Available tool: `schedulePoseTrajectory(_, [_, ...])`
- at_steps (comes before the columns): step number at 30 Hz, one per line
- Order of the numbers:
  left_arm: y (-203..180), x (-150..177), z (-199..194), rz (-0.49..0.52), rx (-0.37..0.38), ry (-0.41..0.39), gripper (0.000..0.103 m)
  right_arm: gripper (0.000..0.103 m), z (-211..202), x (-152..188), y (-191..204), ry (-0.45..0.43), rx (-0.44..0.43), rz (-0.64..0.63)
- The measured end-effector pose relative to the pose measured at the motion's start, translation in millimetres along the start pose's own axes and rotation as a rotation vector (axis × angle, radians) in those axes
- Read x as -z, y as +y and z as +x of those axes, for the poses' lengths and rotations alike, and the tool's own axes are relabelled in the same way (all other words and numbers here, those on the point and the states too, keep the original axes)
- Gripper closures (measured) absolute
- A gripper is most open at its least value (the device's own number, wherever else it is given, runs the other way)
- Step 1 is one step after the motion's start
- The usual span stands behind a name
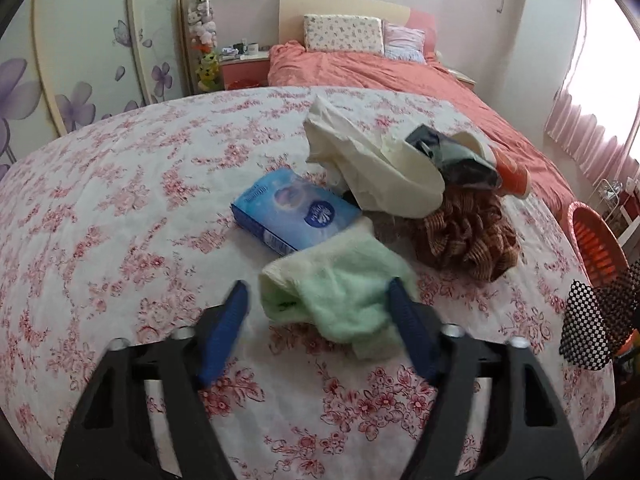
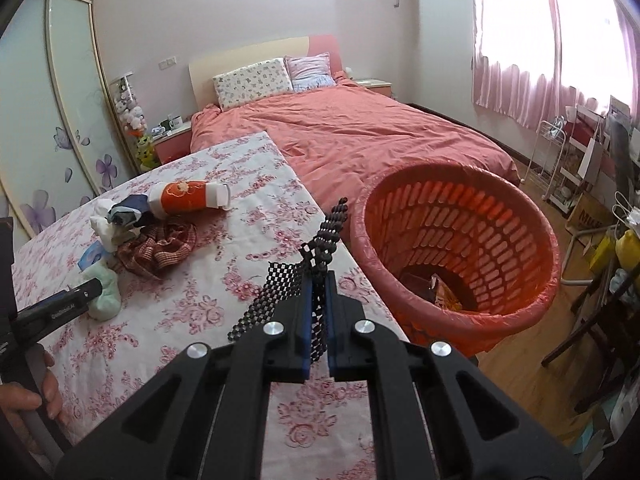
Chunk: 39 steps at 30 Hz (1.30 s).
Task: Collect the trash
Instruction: 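Grasp the black mesh pad with the right tool while the left tool grasps the light green sock, then carry the mesh pad and green sock over the orange basket and release them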
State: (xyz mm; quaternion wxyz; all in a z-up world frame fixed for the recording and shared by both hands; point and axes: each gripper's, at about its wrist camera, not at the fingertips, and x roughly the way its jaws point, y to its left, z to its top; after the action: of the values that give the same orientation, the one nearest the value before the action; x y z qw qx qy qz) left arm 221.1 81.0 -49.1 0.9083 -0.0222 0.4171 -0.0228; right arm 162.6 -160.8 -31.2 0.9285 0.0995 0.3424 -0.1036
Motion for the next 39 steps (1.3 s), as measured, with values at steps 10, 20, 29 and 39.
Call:
schedulePoseTrajectory(10, [-11, 11, -15, 0.023, 0.056, -0.03, 0.083, 0.096, -10, 0, -6, -0.014, -0.017, 0.017])
schedulePoseTrajectory(20, [-23, 8, -46, 0.016, 0.124, -0.083, 0.084, 0.096, -35, -9, -16, -0.074, -0.018, 0.035])
schedulePoseTrajectory(29, [-59, 4, -76, 0.057, 0.211, -0.134, 0.084, 0.096, -55, -15, -33, -0.127, -0.015, 0.059])
schedulePoseTrajectory(39, [-112, 0, -93, 0.115, 0.32, -0.173, 0.084, 0.096, -72, -27, -66, -0.197, 0.018, 0.108])
